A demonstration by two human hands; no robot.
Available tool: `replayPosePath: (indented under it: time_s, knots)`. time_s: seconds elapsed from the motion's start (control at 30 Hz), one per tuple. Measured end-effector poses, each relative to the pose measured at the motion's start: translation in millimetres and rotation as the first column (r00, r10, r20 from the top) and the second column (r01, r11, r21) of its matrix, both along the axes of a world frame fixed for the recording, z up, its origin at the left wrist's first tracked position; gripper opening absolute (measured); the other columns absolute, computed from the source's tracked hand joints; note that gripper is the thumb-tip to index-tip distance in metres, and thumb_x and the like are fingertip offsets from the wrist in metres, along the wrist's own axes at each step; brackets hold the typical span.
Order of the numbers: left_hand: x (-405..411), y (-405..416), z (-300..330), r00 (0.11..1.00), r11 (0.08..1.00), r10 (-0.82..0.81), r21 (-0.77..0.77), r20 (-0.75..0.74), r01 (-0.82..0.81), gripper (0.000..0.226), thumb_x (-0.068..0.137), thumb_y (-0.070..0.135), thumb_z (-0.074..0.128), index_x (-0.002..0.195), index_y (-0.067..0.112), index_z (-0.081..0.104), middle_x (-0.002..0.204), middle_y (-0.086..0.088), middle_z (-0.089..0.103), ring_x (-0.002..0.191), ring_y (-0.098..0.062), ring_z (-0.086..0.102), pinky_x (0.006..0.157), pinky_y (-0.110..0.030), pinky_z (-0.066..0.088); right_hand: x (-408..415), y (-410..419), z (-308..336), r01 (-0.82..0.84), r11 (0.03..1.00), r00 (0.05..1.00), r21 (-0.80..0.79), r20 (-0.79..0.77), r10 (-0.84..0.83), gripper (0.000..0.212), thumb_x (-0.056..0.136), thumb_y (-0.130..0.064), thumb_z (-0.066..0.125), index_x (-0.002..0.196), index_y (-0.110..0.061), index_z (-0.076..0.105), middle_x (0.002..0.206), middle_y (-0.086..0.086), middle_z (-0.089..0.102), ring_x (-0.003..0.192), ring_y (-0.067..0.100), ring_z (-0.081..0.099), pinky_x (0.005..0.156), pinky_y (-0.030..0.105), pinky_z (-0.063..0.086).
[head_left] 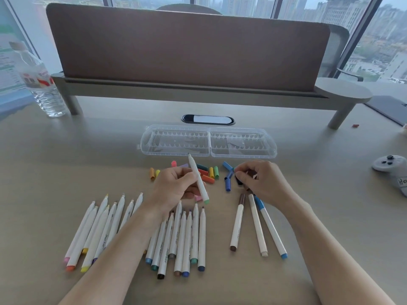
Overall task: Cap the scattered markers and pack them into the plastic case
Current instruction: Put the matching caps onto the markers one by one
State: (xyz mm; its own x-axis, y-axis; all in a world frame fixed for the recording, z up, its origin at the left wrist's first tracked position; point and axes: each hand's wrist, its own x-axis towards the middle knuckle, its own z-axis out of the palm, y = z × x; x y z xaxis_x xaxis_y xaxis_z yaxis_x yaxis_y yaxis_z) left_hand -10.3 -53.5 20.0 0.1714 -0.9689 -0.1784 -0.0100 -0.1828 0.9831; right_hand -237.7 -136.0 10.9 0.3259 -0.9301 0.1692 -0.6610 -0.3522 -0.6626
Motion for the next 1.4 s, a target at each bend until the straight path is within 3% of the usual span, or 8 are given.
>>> replayPosePath:
  time_s: [0.1,0.23,0.5,0.7,0.87,1.0,1.17,1.4]
  knots:
    - [2.6,-0.7,-2.8,1.000,1.000,0.002,-0.001,0.018,-0.002,0.014,0.097,0.012,0.060,0.097,0.003,0.071,0.088,-0.013,0.078,0.075,-0.018,0.075,0.060,-0.021,0.055,18.3,-12.7,5.3,-0.094,0.995,0.980,-0.024,-0.177,0.088,0.023,0.092,-0.028,0.068,0.115,-0.025,0.071,0.099,-0.013,0.062,0.088,0.008,0.056,0.082,0.021,0.048]
    - [5.4,-0.8,-4.9,1.000,1.000,-0.009,-0.021,0.027,0.010,0.014,0.097,0.012,0.060,0.094,0.003,0.070,0.084,-0.011,0.078,0.071,-0.015,0.074,0.059,-0.019,0.053,41.6,-27.6,1.7,-0.179,0.984,0.897,-0.007,-0.411,0.160,0.047,0.093,-0.036,0.066,0.138,-0.033,0.055,0.122,-0.008,0.048,0.119,0.017,0.035,0.105,0.034,0.031]
    - [10.1,-1.5,-4.6,0.999,0.999,0.029,-0.027,0.041,-0.028,0.014,0.095,0.011,0.059,0.092,0.007,0.072,0.084,-0.013,0.077,0.069,-0.014,0.071,0.065,-0.026,0.051,52.4,-30.7,-0.5,-0.180,0.983,0.847,-0.035,-0.514,0.136,0.034,0.095,-0.036,0.062,0.128,-0.030,0.060,0.125,-0.005,0.051,0.122,0.020,0.032,0.103,0.038,0.027]
    - [8.4,3.0,-0.4,0.998,0.998,-0.046,-0.034,0.043,0.047,0.021,0.096,0.010,0.056,0.089,0.007,0.075,0.075,-0.010,0.073,0.069,-0.017,0.064,0.066,-0.029,0.052,25.8,-9.7,7.3,-0.109,0.994,0.994,0.023,-0.016,0.109,0.030,0.085,-0.025,0.077,0.109,-0.026,0.059,0.093,-0.011,0.065,0.083,0.007,0.060,0.079,0.021,0.050]
    - [0.4,9.4,2.8,0.975,0.979,-0.183,-0.066,0.125,0.192,0.030,0.099,0.007,0.051,0.085,0.009,0.078,0.055,-0.004,0.047,0.052,-0.015,0.041,0.051,-0.019,0.036,2.9,14.2,11.1,-0.123,0.976,0.893,0.181,0.449,0.029,0.018,0.082,-0.008,0.079,0.089,-0.015,0.064,0.074,0.012,0.069,0.060,0.019,0.057,0.056,0.033,0.050]
    - [-6.6,10.9,-0.4,0.959,0.969,-0.222,-0.073,0.175,0.237,0.025,0.098,0.006,0.053,0.093,0.002,0.077,0.055,-0.003,0.046,0.050,-0.007,0.042,0.055,-0.017,0.037,-5.3,23.4,8.3,-0.169,0.966,0.866,0.194,0.497,0.051,0.009,0.083,-0.012,0.075,0.088,-0.013,0.067,0.070,-0.001,0.068,0.061,0.013,0.059,0.062,0.030,0.053]
    - [-7.1,12.5,-2.9,0.949,0.964,-0.229,-0.086,0.219,0.253,0.025,0.098,0.010,0.056,0.093,0.015,0.080,0.055,0.002,0.048,0.053,-0.009,0.038,0.054,-0.024,0.033,-7.0,24.7,10.3,-0.166,0.968,0.890,0.188,0.451,0.065,0.007,0.087,-0.010,0.073,0.092,-0.013,0.069,0.082,0.009,0.073,0.069,0.020,0.063,0.076,0.049,0.058]
    - [-5.7,15.6,-2.3,0.917,0.934,-0.268,-0.153,0.296,0.322,0.019,0.098,0.023,0.061,0.092,0.019,0.079,0.053,0.011,0.049,0.052,-0.006,0.039,0.052,-0.019,0.033,-4.3,27.4,10.7,-0.187,0.969,0.876,0.160,0.473,0.091,0.009,0.082,0.000,0.075,0.089,0.000,0.070,0.086,0.004,0.077,0.077,0.017,0.072,0.075,0.035,0.060]
